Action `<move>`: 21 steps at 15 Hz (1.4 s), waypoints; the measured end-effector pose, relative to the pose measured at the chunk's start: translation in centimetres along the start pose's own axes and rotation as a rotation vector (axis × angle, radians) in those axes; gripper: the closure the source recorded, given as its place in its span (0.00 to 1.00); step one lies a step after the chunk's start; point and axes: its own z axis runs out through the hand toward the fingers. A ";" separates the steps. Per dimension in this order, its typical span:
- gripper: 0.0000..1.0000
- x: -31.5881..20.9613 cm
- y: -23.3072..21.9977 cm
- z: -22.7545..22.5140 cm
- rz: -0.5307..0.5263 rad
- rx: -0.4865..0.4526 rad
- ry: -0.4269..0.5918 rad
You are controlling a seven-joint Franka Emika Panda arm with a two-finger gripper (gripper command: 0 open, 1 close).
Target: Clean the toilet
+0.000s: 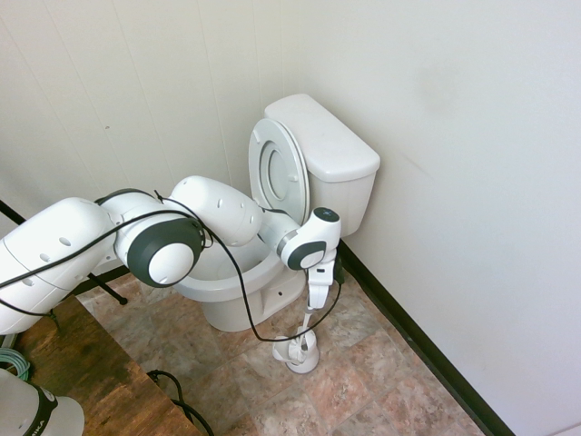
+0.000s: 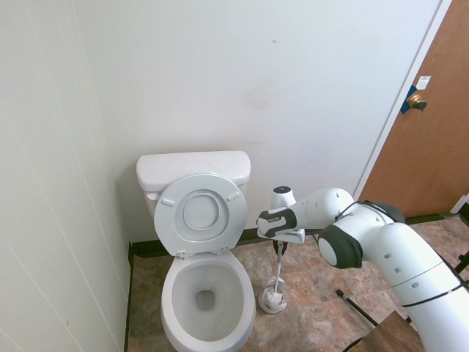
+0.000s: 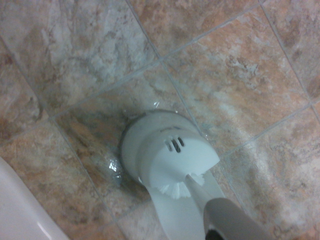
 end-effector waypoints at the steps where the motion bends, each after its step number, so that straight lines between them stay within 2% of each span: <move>1: 1.00 -0.4 0.7 -0.2 -0.017 0.002 0.002; 6: 1.00 -0.6 3.6 -4.4 -0.094 0.025 0.001; 9: 1.00 0.6 6.1 -8.6 -0.152 0.031 -0.016; 13: 1.00 2.9 10.5 -15.4 -0.165 0.068 -0.028; 17: 1.00 2.5 15.8 -21.7 -0.180 0.113 -0.038; 21: 1.00 1.2 17.2 -27.4 -0.208 0.158 -0.060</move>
